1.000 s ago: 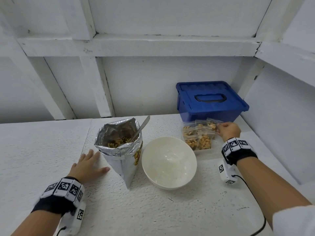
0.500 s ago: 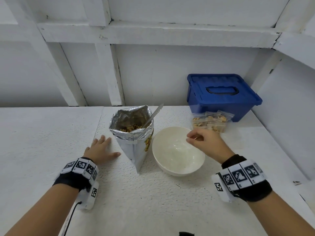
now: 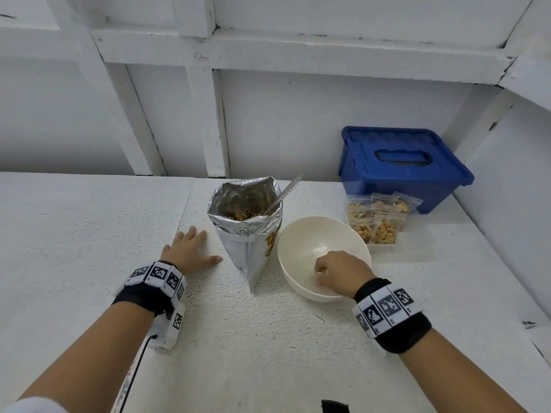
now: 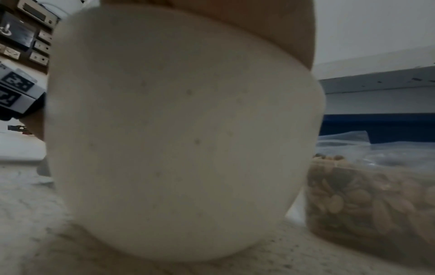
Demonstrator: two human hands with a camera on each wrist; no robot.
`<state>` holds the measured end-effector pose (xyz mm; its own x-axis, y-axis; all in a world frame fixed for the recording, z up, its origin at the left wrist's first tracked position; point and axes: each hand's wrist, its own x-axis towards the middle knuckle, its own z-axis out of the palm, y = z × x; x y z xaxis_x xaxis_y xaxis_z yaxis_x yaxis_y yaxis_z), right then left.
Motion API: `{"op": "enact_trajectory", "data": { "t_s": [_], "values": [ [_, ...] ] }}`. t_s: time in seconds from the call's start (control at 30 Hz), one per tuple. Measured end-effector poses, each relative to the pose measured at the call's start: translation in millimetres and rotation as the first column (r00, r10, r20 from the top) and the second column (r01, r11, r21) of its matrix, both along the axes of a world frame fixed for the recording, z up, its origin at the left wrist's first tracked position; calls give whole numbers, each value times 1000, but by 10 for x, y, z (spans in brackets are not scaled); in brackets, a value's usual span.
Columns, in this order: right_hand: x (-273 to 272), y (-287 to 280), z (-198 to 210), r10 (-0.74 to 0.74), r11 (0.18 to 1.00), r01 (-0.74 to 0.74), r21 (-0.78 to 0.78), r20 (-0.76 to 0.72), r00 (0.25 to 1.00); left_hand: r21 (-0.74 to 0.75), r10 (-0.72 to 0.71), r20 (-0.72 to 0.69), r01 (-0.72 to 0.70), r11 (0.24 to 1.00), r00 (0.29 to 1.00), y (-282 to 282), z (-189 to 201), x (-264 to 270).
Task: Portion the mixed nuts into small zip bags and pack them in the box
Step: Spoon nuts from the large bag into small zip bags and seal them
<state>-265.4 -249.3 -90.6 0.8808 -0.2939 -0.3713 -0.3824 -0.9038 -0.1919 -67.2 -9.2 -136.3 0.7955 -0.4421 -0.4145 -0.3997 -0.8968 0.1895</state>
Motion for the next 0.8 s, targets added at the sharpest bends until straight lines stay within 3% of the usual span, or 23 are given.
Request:
{"op": "enact_trajectory", "data": {
  "t_s": [0.2,0.33,0.43,0.53,0.67,0.73,0.8],
  "values": [
    [-11,-11,-26,-110,991,96,90,160,981,-3,-6,1,6,1000,1000,9,-24,17],
    [-58,-53,79,-215,971,158,177,379,900,-25,6,-6,-6,1000,1000,34,-66,61],
    [-116,-84,299,-238,968,164,188,499,833,-247,57,-9,-58,967,998,76,6,68],
    [-169,-83,628,-258,962,143,234,590,765,-554,197,131,-93,828,972,93,182,-26],
    [-222,40,1080,-331,920,47,389,707,625,-832,430,335,48,553,838,49,563,-199],
    [-213,171,1246,-374,869,-56,491,728,575,-866,454,435,224,447,778,-32,808,-326],
    [-167,318,1345,-409,807,-158,569,732,545,-811,387,571,422,405,724,-128,1082,-481]
  ]
}}
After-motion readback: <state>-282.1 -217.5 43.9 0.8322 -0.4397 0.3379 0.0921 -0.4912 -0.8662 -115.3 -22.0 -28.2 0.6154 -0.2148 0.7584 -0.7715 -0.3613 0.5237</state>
